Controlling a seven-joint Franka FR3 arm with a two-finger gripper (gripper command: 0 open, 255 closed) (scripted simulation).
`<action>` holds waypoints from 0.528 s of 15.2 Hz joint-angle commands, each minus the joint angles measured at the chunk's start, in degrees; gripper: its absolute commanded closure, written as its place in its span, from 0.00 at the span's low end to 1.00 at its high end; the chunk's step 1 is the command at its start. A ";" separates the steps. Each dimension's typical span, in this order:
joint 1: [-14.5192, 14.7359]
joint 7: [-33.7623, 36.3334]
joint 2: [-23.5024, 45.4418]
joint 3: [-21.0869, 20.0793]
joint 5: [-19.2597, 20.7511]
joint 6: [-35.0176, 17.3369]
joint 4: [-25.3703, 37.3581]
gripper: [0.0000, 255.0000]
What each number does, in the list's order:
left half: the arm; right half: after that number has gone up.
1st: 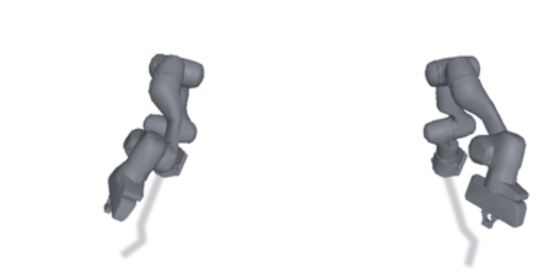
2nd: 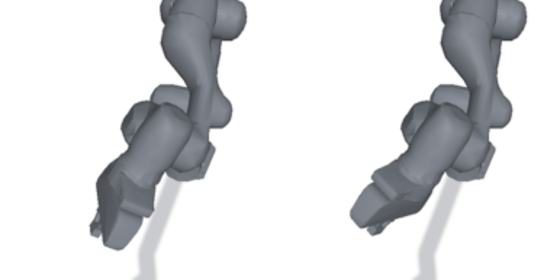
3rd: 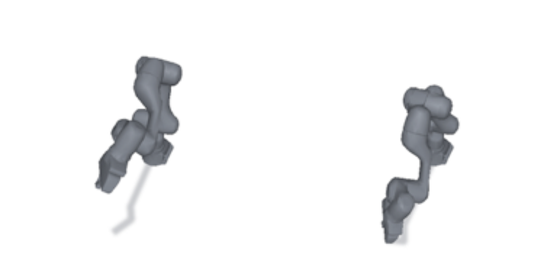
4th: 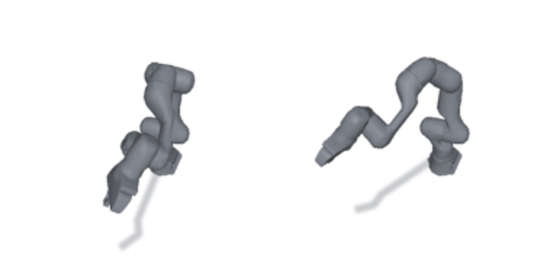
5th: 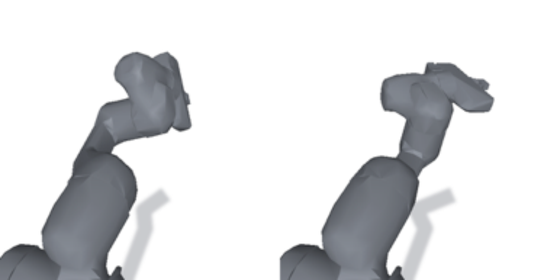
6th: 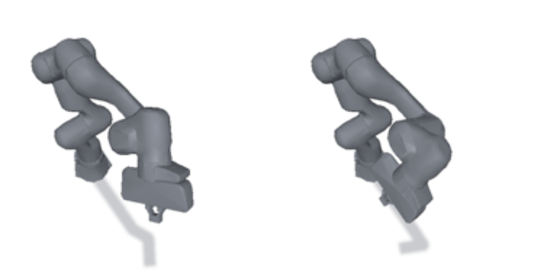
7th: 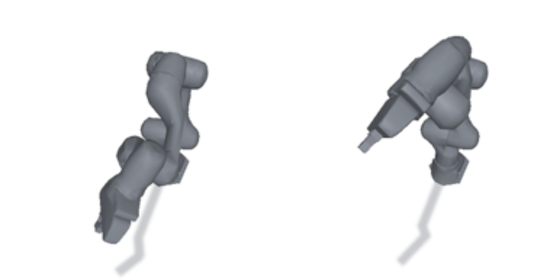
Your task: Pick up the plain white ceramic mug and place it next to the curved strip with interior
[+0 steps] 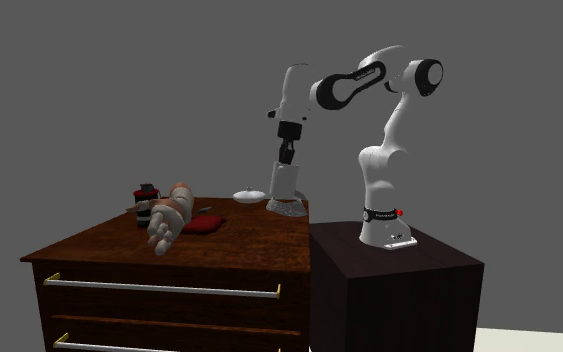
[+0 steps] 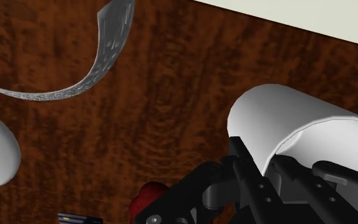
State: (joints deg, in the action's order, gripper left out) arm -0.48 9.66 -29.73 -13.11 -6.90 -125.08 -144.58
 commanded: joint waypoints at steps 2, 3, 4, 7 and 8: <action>-0.01 0.02 1.02 -0.27 -0.08 -2.73 -1.68 1.00; 0.00 0.03 1.33 -0.37 -0.11 -3.59 -2.23 1.00; 0.00 0.05 1.65 -0.46 -0.14 -4.47 -2.78 1.00; 0.00 0.11 2.75 -0.75 -0.21 -7.12 -4.35 1.00; 0.00 0.13 3.15 -0.85 -0.23 -8.02 -4.85 1.00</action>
State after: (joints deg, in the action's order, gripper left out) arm -0.53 9.75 -26.88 -13.83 -7.06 -131.96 -148.61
